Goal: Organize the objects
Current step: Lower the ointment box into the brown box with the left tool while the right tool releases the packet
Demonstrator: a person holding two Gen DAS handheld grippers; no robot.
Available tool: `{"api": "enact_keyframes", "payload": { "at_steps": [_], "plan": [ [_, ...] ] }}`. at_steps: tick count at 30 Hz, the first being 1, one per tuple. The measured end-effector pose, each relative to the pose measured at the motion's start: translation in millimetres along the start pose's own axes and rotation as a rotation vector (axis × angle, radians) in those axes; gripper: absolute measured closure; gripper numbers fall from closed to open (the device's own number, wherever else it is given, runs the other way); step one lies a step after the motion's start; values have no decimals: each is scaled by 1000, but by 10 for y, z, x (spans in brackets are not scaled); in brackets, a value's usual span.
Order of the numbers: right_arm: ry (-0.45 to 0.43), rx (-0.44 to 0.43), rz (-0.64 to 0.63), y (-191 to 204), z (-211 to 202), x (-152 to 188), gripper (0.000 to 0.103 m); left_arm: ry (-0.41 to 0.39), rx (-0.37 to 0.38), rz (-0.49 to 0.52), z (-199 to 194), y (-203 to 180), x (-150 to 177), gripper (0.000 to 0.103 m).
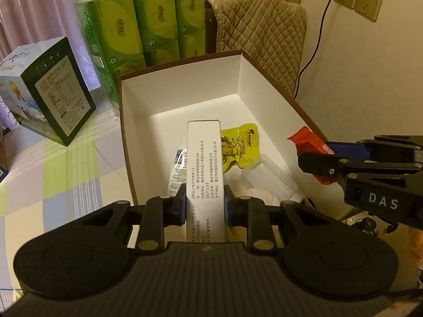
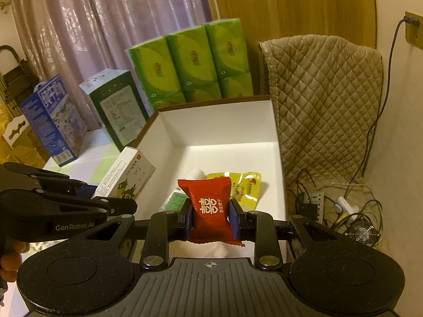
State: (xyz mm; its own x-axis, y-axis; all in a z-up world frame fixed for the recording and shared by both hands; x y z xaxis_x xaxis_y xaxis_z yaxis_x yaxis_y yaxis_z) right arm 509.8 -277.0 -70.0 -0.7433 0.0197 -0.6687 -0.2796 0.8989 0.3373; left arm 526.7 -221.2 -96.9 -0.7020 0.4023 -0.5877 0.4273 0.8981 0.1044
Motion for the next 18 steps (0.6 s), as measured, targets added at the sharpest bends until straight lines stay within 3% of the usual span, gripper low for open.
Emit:
{"api": "enact_keyframes", "payload": {
  "at_steps": [18],
  "plan": [
    [43, 43, -3, -201, 874, -401, 78, 65, -55, 25, 749, 354, -414, 81]
  ]
}}
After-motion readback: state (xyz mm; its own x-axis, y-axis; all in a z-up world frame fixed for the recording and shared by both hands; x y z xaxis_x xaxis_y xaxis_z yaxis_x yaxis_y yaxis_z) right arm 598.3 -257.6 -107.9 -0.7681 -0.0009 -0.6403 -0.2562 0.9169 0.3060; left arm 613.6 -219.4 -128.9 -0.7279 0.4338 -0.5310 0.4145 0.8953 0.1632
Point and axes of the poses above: each gripper's, at about its wrist camera, not at the fingertips, and z roughly the way its jaws point, y to its left, x to its underside, the point moved 10 cm from there along z, roughly the way its jaws point, and after that the axes turned 10 degrees about z, right-handed, at the moved point
